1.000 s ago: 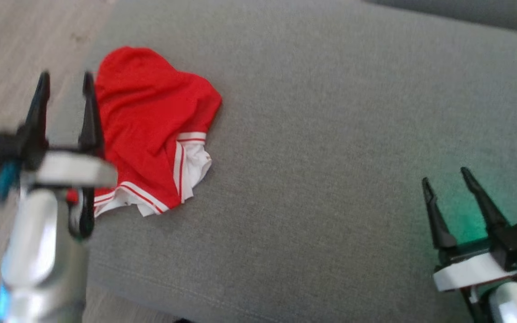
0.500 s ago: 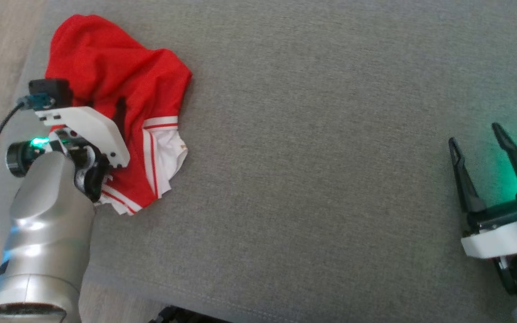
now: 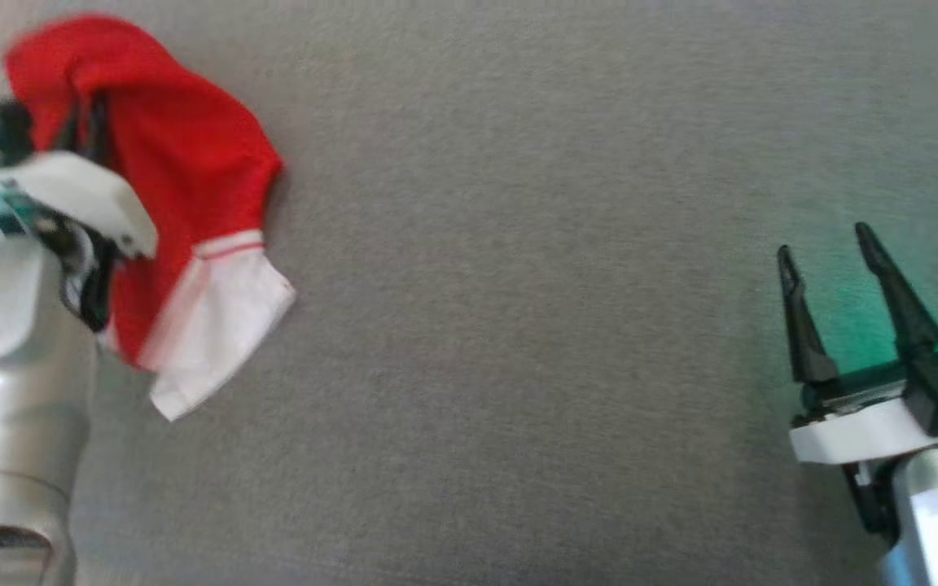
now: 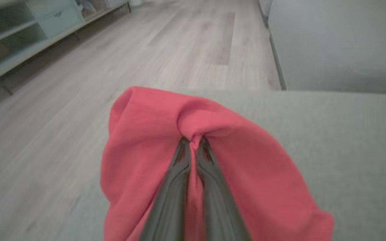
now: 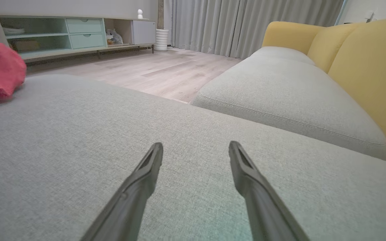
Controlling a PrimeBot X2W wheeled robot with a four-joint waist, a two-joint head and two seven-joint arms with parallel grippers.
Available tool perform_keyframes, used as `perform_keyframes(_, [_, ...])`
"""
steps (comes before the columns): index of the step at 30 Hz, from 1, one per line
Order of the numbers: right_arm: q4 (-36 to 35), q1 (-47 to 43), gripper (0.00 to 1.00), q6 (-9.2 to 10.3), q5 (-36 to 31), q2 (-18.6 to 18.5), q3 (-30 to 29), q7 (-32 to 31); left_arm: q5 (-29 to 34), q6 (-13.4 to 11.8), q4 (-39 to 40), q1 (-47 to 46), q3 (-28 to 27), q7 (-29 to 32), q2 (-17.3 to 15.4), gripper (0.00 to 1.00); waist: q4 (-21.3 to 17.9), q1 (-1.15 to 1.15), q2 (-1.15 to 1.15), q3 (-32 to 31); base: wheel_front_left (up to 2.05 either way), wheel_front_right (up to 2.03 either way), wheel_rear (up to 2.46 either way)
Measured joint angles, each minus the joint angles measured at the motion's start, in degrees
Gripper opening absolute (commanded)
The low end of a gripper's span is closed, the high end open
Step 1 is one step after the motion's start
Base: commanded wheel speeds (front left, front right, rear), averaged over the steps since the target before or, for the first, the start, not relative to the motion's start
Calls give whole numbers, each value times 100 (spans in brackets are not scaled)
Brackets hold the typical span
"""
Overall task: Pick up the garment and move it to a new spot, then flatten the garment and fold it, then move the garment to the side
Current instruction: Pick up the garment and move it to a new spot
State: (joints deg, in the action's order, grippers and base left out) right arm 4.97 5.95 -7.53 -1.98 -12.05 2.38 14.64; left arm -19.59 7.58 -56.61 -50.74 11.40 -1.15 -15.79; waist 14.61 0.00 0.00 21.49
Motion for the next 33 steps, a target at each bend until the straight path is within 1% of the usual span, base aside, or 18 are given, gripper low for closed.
perform_keyframes(4, [66, -9, 100, 0, 47, 259, 38, 0, -1, 0, 481, -308, 222, -94, -202, 0, -371, 0, 0, -248, 0, 0, 0])
perform_keyframes(8, [103, -120, 100, 0, 60, 457, 10, 0, -2, 0, 1107, -378, 513, -54, -374, 0, -840, 0, 0, -500, 0, 0, 0])
perform_keyframes(15, [120, -345, 100, 0, 104, 656, -23, 0, -205, 0, 2340, -393, 976, 403, -454, 0, -1803, -1, 0, -848, 0, 0, 0])
perform_keyframes(19, [82, -336, 100, 0, 152, 769, 52, 0, -282, 0, 2794, -412, 1257, 755, -439, 0, -2391, -1, 0, -931, 0, 0, 0])
perform_keyframes(22, [65, -313, 100, 0, 169, 820, 118, 0, -310, 0, 2904, -408, 1508, 945, -347, 0, -2813, 0, 0, -928, 0, 0, 0])
perform_keyframes(25, [40, -300, 100, 0, 209, 846, 220, 0, -313, 0, 2841, -402, 1772, 1022, -182, 0, -3188, -1, 0, -866, 0, 0, 0])
perform_keyframes(28, [14, -250, 100, 0, 258, 896, 338, 0, -408, 1, 2552, -400, 2040, 962, -12, 0, -3485, 0, 0, -724, 0, 0, 0])
perform_keyframes(30, [0, -153, 100, 0, 268, 906, 391, 0, -397, -11, 2230, -400, 2090, 780, 110, 0, -3602, 0, 0, -570, 0, 0, 0])
perform_keyframes(31, [-18, -94, 100, 0, 314, 907, 434, 0, -330, -64, 2036, -404, 2134, 664, 129, 21, -3645, 1, 0, -483, 0, 0, 0])
perform_keyframes(32, [-29, -27, 100, 0, 385, 913, 481, 0, -233, -136, 1820, -405, 2182, 539, 131, 91, -3682, 2, 0, -399, 0, 0, 0])
perform_keyframes(33, [-44, 32, 100, 0, 435, 922, 517, 0, -142, -229, 1619, -403, 2198, 388, 134, 100, -3711, 1, 0, -322, 0, 0, 0])
